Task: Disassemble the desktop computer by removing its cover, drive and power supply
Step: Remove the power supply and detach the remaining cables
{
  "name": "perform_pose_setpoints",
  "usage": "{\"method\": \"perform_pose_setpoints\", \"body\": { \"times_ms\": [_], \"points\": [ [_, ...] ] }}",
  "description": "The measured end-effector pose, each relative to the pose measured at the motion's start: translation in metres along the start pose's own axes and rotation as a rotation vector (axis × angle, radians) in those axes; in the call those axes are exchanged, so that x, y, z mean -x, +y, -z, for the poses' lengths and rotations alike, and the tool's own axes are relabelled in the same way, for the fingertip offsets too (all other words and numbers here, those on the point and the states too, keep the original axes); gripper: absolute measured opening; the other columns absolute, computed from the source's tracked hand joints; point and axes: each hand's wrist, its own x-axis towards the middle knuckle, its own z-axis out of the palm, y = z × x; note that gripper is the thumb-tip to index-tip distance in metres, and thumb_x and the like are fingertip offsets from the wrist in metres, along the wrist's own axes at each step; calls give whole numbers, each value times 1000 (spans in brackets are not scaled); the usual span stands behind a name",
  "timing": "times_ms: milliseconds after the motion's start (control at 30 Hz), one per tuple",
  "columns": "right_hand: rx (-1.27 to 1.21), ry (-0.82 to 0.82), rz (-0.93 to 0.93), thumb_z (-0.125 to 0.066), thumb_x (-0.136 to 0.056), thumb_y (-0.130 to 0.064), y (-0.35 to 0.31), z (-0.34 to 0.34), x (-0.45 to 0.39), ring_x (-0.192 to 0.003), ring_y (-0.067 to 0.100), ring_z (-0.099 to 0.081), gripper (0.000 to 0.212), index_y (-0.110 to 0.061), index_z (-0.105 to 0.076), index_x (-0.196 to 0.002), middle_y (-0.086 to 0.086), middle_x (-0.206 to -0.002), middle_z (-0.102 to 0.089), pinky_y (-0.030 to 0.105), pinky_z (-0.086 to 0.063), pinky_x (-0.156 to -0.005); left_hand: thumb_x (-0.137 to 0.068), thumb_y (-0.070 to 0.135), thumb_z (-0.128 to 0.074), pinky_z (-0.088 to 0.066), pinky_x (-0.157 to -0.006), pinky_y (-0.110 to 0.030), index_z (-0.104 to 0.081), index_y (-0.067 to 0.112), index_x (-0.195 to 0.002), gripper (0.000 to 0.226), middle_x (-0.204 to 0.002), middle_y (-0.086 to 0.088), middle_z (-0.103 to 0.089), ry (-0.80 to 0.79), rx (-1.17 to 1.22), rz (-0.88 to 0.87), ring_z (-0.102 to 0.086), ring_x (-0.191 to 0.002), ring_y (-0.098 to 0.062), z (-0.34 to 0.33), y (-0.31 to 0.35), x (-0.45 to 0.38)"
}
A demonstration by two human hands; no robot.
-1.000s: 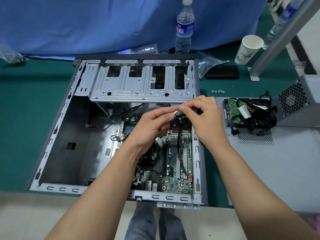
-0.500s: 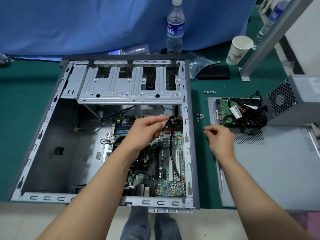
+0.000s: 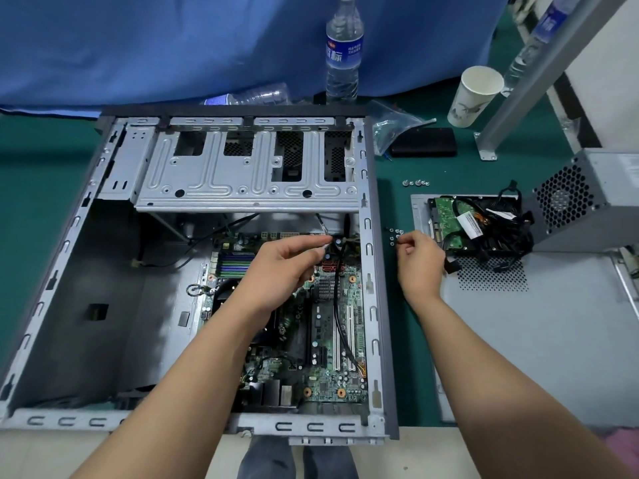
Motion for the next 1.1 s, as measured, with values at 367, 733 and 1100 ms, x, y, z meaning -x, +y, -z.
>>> {"method": "perform_pose_setpoints", "body": {
  "times_ms": [367, 733, 1100],
  "points": [
    [-286, -59, -13, -56, -90, -5, -15, 28, 19, -74, 6, -56, 17, -6, -62, -106, 2, -91, -66, 11, -43, -72, -96, 10, -49, -34, -44, -15, -64, 23, -110, 24, -55, 4, -59, 52, -23, 67, -44, -44, -5, 4, -5, -5],
    [-554, -209, 191, -65, -86, -13, -95, 85, 59, -77, 9, -61, 18, -30, -65, -83, -10, -80, -67, 20, -51, -75, -84, 5, -65, -53, -67, -25, -65, 11, -84, 6, -82, -5, -72, -30, 279, 40, -66, -77, -15, 4, 10, 8],
    [-346, -494, 218, -71, -81, -14, -116, 97, 76, -54, 4, -49, 5, -16, -69, -85, 3, -72, -66, 21, -43, -57, -84, 13, -70, -43, -55, -15, -71, 10, -85, 4, -70, 0, -66, 67, 200, -117, -55, -55, -2, -24, 45, 29]
  ]
}}
